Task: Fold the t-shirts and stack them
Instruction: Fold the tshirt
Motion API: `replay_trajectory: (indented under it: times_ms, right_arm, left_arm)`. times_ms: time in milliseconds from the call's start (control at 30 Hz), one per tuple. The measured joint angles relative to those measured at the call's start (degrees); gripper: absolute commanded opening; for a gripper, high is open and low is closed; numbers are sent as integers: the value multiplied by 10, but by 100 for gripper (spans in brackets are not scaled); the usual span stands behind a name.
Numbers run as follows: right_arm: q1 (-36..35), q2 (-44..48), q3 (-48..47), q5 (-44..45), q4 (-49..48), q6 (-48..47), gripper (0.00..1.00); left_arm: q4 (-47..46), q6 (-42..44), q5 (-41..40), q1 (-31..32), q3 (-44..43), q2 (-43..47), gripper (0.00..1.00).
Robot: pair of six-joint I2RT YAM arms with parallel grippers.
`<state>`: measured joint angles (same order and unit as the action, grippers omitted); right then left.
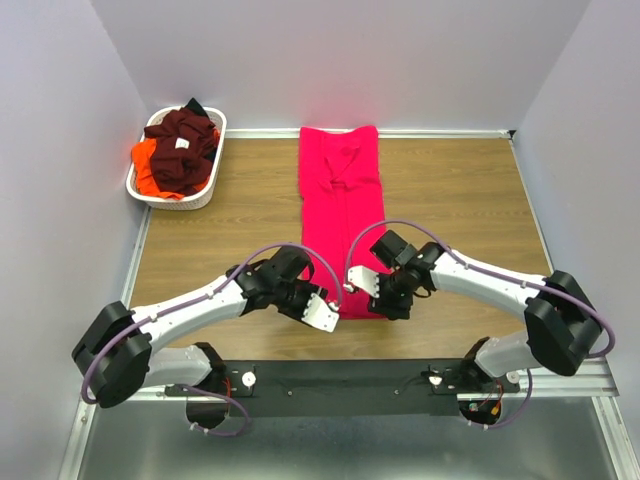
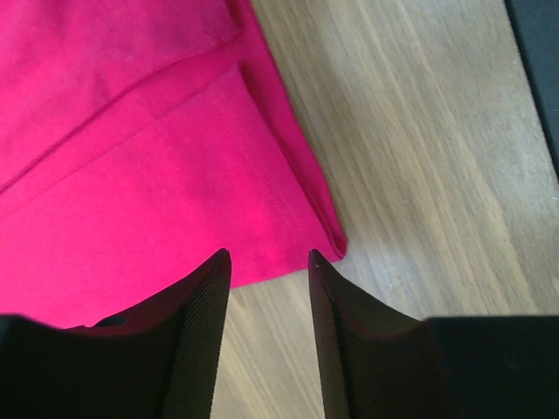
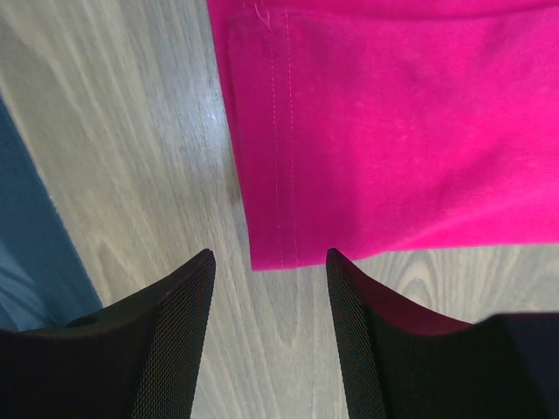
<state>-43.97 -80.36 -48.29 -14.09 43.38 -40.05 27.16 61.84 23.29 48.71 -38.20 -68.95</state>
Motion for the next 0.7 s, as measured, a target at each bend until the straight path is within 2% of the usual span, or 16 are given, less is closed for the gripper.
replay_trajectory:
  times_ms: [200, 400, 500, 633, 700]
  right_arm:
    - [-12, -19, 28, 28, -31, 15, 60]
    - [-18, -30, 47, 53, -68, 21, 55]
    - [-18, -28, 51, 57, -77, 25, 47]
    - [-18, -26, 54, 58, -89, 31, 25]
    - [-18, -24, 57, 59, -93, 33, 18]
  left_arm:
    - [0, -13, -24, 5, -5, 9, 57]
    - [7, -30, -33, 5, -5, 40, 57]
    - [12, -37, -34, 5, -7, 42, 57]
    - [13, -44, -34, 5, -6, 43, 57]
    - [10, -48, -34, 7, -4, 43, 57]
